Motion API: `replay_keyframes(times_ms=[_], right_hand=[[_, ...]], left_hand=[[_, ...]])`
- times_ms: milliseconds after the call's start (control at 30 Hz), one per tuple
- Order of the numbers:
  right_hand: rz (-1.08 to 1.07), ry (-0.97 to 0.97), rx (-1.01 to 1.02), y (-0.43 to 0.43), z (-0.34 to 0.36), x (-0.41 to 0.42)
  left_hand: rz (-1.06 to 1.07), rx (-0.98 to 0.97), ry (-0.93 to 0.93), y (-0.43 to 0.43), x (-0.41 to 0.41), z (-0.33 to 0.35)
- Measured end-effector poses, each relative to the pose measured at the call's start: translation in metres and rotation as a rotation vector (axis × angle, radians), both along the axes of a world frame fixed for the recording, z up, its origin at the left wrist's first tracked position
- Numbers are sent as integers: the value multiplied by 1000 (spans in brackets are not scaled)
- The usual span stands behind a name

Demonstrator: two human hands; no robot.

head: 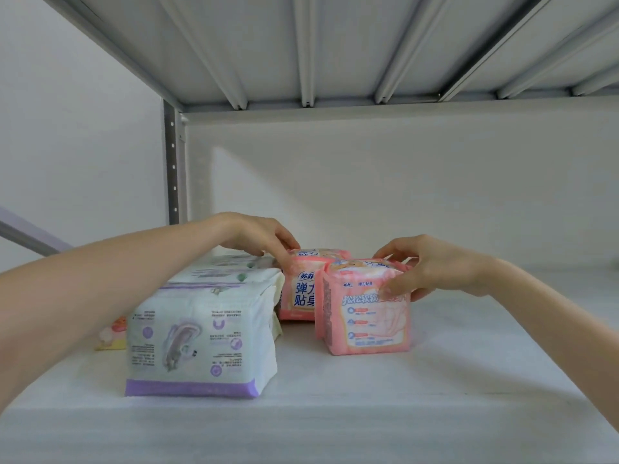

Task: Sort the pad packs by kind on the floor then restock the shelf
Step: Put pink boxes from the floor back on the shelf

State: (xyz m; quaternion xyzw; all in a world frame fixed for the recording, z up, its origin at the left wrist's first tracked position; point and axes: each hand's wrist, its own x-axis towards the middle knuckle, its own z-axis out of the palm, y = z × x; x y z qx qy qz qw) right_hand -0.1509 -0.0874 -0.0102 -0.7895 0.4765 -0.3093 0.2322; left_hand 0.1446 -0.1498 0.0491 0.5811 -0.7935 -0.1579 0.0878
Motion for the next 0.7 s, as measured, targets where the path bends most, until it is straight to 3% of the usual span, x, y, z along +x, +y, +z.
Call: replay_keyframes(times_ms=[333, 700], right_hand=[[-9, -116, 13, 2, -10, 34], [-14, -243, -19, 1, -24, 56]], left_hand=[[-82, 147, -64, 35, -2, 8], [-109, 159, -136, 43, -12, 4]])
